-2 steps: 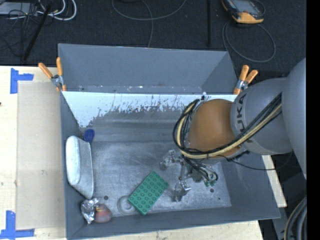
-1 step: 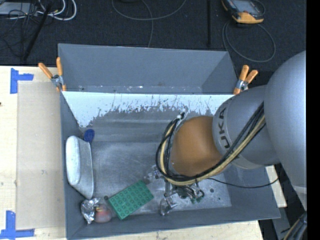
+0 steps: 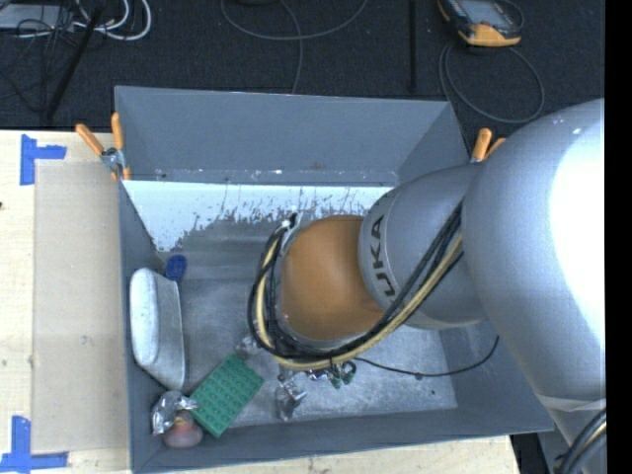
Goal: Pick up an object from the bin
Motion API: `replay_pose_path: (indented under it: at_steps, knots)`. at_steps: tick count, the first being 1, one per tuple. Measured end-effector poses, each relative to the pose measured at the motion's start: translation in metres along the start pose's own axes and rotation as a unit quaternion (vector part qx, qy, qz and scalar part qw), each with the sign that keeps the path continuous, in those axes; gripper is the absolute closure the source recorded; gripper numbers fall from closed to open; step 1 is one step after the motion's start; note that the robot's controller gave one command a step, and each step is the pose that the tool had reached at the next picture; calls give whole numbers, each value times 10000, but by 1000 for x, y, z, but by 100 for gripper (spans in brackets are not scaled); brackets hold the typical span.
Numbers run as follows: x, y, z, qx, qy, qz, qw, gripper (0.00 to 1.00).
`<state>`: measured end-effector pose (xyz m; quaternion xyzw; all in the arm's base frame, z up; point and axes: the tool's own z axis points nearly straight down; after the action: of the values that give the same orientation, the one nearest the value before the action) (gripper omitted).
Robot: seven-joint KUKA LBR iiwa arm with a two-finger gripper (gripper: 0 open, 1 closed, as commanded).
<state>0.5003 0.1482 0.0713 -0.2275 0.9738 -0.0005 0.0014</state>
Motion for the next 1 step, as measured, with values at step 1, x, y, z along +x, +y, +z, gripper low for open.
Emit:
replay_pose_path:
  at_steps: [1]
  knots:
    - [-11,45,-4,-16,6,-466,9989,0]
